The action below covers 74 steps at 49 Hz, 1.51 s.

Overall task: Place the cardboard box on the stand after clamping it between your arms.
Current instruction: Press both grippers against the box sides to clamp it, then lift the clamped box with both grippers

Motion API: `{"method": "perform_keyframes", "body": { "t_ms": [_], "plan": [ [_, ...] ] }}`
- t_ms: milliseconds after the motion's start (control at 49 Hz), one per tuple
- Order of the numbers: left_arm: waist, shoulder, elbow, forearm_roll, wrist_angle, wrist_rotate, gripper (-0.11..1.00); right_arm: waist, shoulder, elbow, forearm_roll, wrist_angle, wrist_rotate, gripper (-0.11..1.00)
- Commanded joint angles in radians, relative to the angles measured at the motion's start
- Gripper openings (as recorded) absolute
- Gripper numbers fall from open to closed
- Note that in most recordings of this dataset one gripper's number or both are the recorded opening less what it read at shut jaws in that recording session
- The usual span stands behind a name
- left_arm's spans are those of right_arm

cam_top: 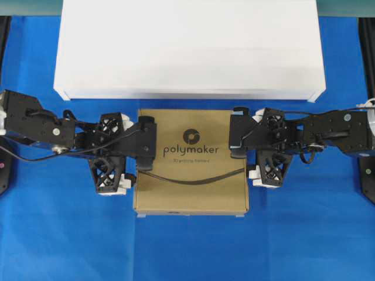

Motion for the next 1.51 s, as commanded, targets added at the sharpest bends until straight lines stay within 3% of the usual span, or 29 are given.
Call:
{"method": "perform_keyframes", "body": {
  "t_ms": [0,122,408,612,898,1061,1489],
  "plan": [
    [0.003,-0.018,-0.101,0.002,0.005,0.011,0.85,0.002,-0.051,-0.103,0.005,-0.014,0.014,0.98],
    [0.006,-0.061,-0.149,0.002,0.098,0.017,0.85,0.002,-0.104,-0.152,0.006,0.054,0.014,0.98],
    [0.029,-0.172,-0.252,0.002,0.249,0.015,0.85,-0.008,-0.190,-0.302,0.008,0.334,0.012,0.98],
    [0.048,-0.216,-0.334,0.002,0.333,0.015,0.85,-0.028,-0.222,-0.394,0.009,0.426,0.011,0.98],
    [0.055,-0.230,-0.436,0.002,0.422,0.017,0.85,-0.031,-0.232,-0.485,0.009,0.497,-0.005,0.98],
    [0.058,-0.227,-0.428,0.002,0.440,0.017,0.85,-0.043,-0.233,-0.486,0.023,0.535,-0.021,0.98],
    [0.098,-0.215,-0.459,0.002,0.440,0.008,0.85,-0.114,-0.216,-0.494,0.037,0.482,-0.025,0.98]
  ]
}}
